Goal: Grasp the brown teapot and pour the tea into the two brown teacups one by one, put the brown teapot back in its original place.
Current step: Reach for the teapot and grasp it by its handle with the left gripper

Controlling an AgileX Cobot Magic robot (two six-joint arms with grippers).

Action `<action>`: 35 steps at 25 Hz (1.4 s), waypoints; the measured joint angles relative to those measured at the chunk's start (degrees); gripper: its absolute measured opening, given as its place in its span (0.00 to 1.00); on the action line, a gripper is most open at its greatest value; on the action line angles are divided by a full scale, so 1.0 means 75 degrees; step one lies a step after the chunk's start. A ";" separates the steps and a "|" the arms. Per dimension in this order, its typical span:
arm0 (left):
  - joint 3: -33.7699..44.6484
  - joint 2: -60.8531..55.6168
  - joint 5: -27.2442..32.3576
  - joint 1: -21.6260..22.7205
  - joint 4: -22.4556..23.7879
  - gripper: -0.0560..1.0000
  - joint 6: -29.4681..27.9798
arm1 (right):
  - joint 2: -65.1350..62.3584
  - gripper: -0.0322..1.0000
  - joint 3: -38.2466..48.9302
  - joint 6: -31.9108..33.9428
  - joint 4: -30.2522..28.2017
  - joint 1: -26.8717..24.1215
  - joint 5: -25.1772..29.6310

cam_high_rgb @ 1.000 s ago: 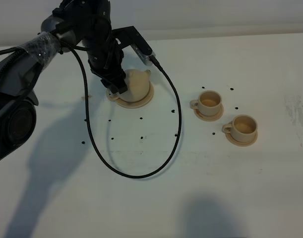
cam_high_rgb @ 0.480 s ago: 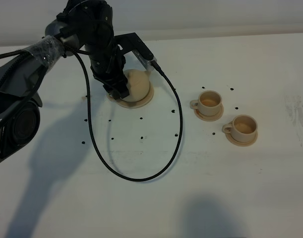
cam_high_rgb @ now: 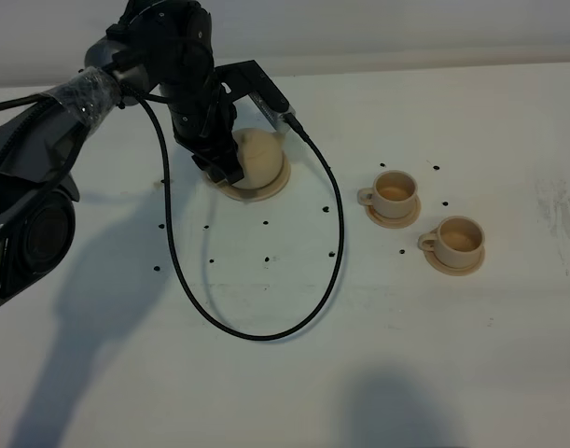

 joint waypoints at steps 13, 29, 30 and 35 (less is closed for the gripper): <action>0.0000 0.0000 -0.0177 0.0009 0.0024 0.14 0.0184 | 0.0000 0.43 0.0000 0.0000 0.0000 0.0000 0.0000; 0.0000 -0.0106 -0.0366 0.0010 -0.0097 0.13 0.0587 | 0.0000 0.43 0.0000 0.0000 0.0000 0.0000 0.0000; 0.0000 -0.0133 -0.0383 0.0003 -0.0115 0.13 0.0587 | 0.0000 0.43 0.0000 0.0000 0.0000 0.0000 0.0000; 0.0000 -0.0276 -0.0399 0.0003 -0.0122 0.13 0.0651 | 0.0000 0.43 0.0000 0.0000 0.0000 0.0000 0.0000</action>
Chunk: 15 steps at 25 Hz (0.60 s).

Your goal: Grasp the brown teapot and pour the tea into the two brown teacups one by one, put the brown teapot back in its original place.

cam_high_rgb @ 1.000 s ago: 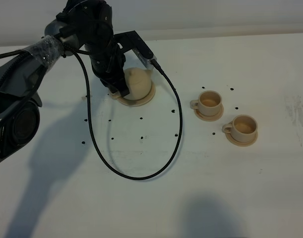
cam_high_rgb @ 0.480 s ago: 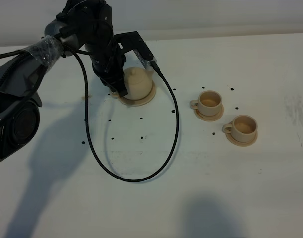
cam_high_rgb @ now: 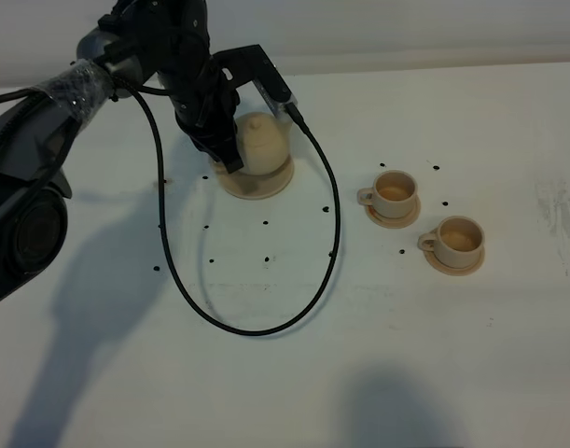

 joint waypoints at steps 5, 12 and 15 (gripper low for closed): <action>0.0000 -0.0095 0.0007 0.0000 -0.0058 0.13 0.0445 | 0.0000 0.43 0.0000 0.0000 0.0000 0.0000 0.0000; -0.0273 -0.0347 0.0023 -0.0424 -0.0440 0.13 0.1267 | 0.0000 0.43 0.0000 0.0000 0.0007 0.0000 0.0000; -0.0473 -0.0347 0.0014 -0.0897 -0.0442 0.13 0.1427 | 0.0000 0.43 0.0000 0.0000 0.0007 0.0000 0.0000</action>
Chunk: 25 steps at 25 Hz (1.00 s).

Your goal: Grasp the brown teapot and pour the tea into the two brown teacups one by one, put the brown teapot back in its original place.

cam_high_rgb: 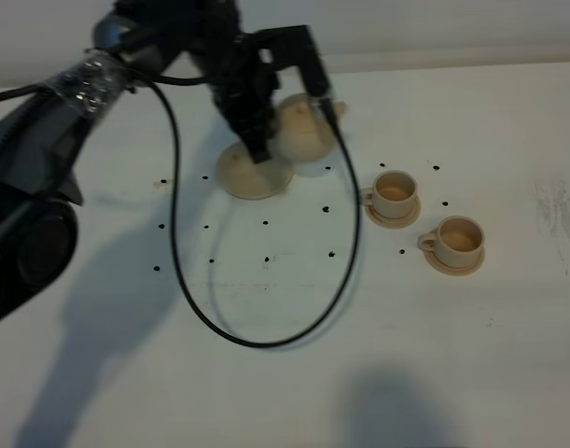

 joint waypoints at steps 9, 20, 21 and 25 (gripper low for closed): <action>-0.0070 0.0000 -0.0498 -0.1298 0.0396 0.13 0.0101 | 0.0000 0.43 0.0000 0.0000 0.0000 0.0000 0.0000; -0.0070 0.0000 -0.1022 -0.1734 0.0423 0.13 0.1005 | 0.0000 0.43 0.0000 0.0000 0.0000 0.0000 0.0000; -0.0070 0.0000 -0.1022 -0.1734 0.0423 0.13 0.1122 | 0.0000 0.43 0.0000 0.0000 0.0000 0.0000 0.0000; -0.0070 0.0000 -0.1006 -0.1734 0.0359 0.13 0.1593 | 0.0000 0.43 0.0000 0.0000 0.0000 0.0000 0.0000</action>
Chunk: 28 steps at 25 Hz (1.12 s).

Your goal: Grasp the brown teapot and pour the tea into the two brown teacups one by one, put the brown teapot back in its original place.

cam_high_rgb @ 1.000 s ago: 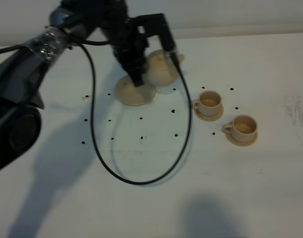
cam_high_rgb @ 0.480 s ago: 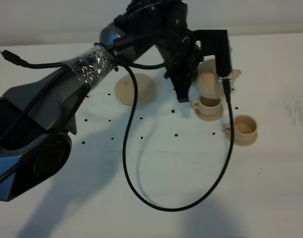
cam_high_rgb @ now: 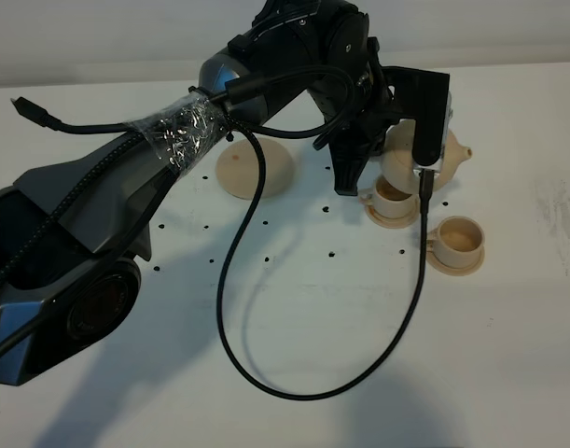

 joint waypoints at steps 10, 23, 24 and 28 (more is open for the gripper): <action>0.0000 0.0085 -0.0023 -0.0273 0.0235 0.13 -0.0108 | 0.0000 0.43 0.0000 0.0000 0.0000 0.0000 0.0000; 0.0000 0.0433 -0.0200 -0.0845 0.1677 0.13 -0.0530 | 0.0000 0.43 0.0000 0.0000 0.0110 0.0000 0.0000; 0.0000 0.0433 -0.0148 -0.0845 0.1727 0.13 -0.0502 | 0.0000 0.43 0.0000 0.0000 0.0135 0.0000 0.0000; 0.0000 0.0433 -0.0030 -0.0845 0.2140 0.13 -0.0468 | 0.0000 0.43 0.0000 0.0000 0.0162 0.0000 0.0000</action>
